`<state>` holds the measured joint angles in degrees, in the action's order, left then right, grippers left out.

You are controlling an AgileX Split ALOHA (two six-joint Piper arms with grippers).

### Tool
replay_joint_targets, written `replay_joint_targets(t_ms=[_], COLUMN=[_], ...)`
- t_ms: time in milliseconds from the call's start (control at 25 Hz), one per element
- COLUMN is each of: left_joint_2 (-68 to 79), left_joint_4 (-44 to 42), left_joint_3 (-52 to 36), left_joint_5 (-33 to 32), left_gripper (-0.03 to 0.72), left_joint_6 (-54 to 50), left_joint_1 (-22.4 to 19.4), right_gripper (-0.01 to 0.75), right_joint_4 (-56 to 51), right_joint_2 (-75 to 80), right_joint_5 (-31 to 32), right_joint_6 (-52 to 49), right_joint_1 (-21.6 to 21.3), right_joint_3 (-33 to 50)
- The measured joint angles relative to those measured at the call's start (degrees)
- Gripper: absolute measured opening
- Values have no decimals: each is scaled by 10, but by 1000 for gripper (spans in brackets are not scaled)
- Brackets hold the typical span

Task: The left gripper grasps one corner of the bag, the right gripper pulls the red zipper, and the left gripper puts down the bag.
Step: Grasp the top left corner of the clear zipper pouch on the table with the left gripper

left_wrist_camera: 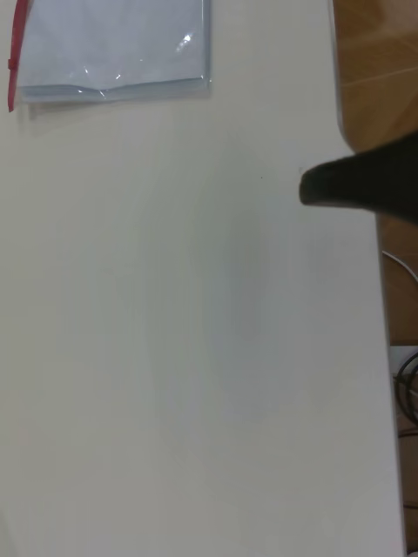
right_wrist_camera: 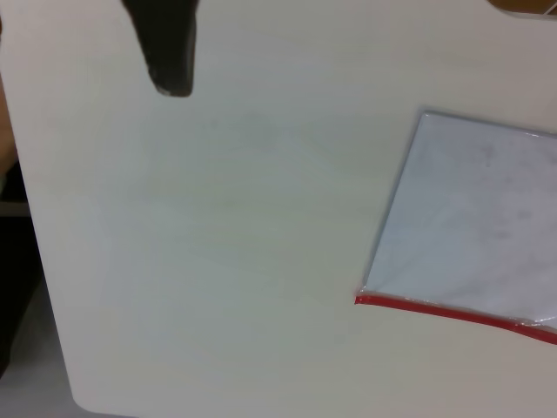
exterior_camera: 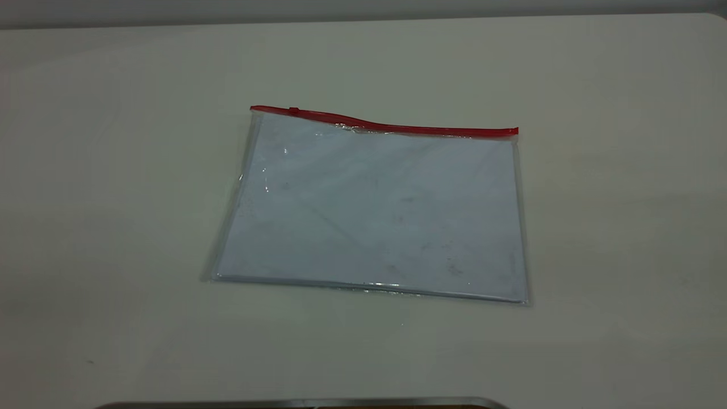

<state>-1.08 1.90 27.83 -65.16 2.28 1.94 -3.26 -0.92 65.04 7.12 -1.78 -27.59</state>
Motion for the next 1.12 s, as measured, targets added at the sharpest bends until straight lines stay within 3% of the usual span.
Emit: replay_joint_targets(t_ms=[560, 920, 1120], left_joint_2=[36, 347, 516], left_joint_4=[0, 4, 26], left_joint_3=[23, 132, 171], left_joint_5=[14, 102, 171], left_gripper=[590, 590, 590], left_joint_6=[-31, -50, -54], left_joint_1=[0, 0, 0], right_gripper=[483, 483, 483], right_joint_4=[-30, -67, -86], right_joint_2=[0, 184, 315], right_joint_5=[-8, -21, -88], right_joint_6=[0, 0, 1], right_joint_1=[0, 0, 0], right_joint_3=[-4, -84, -109])
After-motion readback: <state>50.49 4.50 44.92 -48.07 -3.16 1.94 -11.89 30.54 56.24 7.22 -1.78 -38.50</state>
